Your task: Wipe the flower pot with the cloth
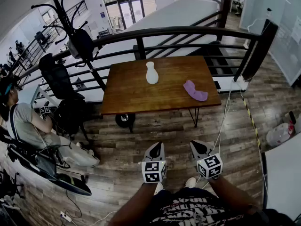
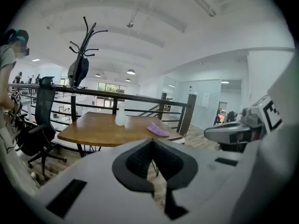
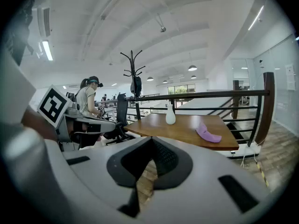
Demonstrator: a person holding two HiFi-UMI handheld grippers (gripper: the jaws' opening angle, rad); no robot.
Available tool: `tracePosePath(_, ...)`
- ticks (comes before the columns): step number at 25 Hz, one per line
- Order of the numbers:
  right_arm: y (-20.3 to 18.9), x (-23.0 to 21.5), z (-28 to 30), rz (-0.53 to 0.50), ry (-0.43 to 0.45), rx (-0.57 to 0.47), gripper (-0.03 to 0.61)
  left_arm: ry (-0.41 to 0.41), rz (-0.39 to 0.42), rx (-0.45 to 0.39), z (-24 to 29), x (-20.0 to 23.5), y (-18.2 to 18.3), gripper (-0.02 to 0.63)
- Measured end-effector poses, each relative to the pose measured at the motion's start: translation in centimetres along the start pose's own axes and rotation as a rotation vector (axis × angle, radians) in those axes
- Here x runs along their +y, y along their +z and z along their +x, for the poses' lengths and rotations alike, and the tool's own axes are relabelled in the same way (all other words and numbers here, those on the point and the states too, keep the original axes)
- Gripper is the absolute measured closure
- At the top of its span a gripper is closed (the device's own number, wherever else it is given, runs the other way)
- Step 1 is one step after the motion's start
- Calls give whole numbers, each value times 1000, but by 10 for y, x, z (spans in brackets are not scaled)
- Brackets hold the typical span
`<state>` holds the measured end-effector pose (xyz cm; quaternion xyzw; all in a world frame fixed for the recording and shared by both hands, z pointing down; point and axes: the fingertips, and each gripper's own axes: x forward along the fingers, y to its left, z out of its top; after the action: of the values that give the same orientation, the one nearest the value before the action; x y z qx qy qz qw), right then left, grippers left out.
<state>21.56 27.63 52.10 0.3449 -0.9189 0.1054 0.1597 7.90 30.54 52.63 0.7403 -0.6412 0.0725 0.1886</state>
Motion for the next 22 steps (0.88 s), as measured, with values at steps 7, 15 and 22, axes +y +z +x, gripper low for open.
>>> tracePosePath(7,1,15,23,4,-8,6,580,-15,0,-9,0,28,3,616)
tracePosePath(15,7,39,49,60,-34,18,580,-54,-2,-4,-6,62,5,615)
tracePosePath(22,24,44,62,42,-94,8,580,-61,-27,-14,-8,96,10,615)
